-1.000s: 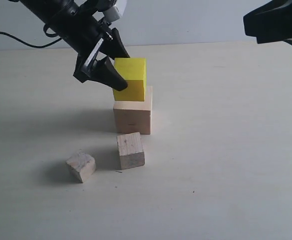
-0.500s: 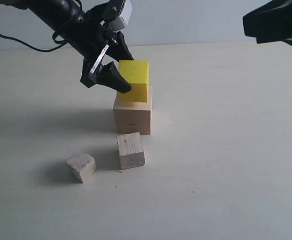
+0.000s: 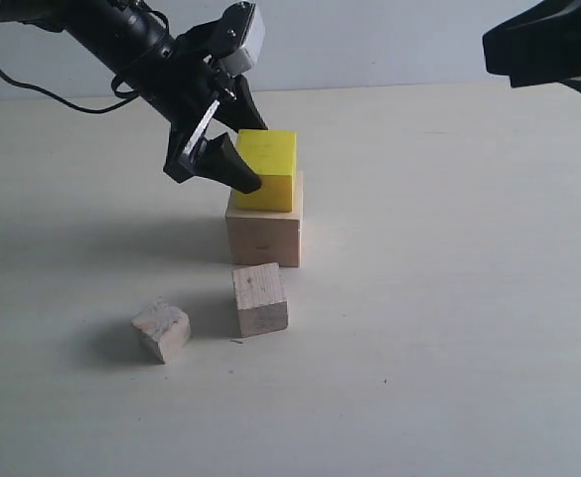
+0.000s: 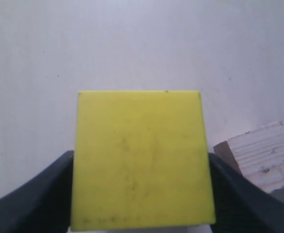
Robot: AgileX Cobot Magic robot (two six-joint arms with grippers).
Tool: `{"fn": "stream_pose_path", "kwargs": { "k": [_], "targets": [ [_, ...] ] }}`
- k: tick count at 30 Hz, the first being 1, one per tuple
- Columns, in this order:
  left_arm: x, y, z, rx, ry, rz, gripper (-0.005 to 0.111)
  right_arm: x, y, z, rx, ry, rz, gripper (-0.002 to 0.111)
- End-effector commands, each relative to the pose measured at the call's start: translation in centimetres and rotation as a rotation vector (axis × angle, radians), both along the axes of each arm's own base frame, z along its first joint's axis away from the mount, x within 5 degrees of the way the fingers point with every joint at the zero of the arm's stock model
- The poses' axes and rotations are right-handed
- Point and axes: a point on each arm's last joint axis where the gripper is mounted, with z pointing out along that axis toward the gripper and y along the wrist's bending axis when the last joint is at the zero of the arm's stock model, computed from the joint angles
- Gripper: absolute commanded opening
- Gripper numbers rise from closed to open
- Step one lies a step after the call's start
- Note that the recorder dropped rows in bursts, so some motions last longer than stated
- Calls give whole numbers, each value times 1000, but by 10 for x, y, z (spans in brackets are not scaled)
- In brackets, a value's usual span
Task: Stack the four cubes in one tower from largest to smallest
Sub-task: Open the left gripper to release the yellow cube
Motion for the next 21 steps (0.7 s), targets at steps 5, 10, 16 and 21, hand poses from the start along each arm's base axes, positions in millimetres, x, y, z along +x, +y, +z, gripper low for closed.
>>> {"fn": "stream_pose_path", "kwargs": {
  "k": [5,10,16,21],
  "targets": [
    [2,-3,3,-23,-23,13,50,-1,-2,0,-8,-14,4,0],
    [5,-4,4,-41,-27,52,63,-1,-2,0,-8,-14,4,0],
    [3,-5,5,-50,-4,41,63,-1,-2,0,-8,-14,4,0],
    [-2,-4,4,-40,33,5,63,-1,-2,0,-8,-14,4,0]
  ]
}}
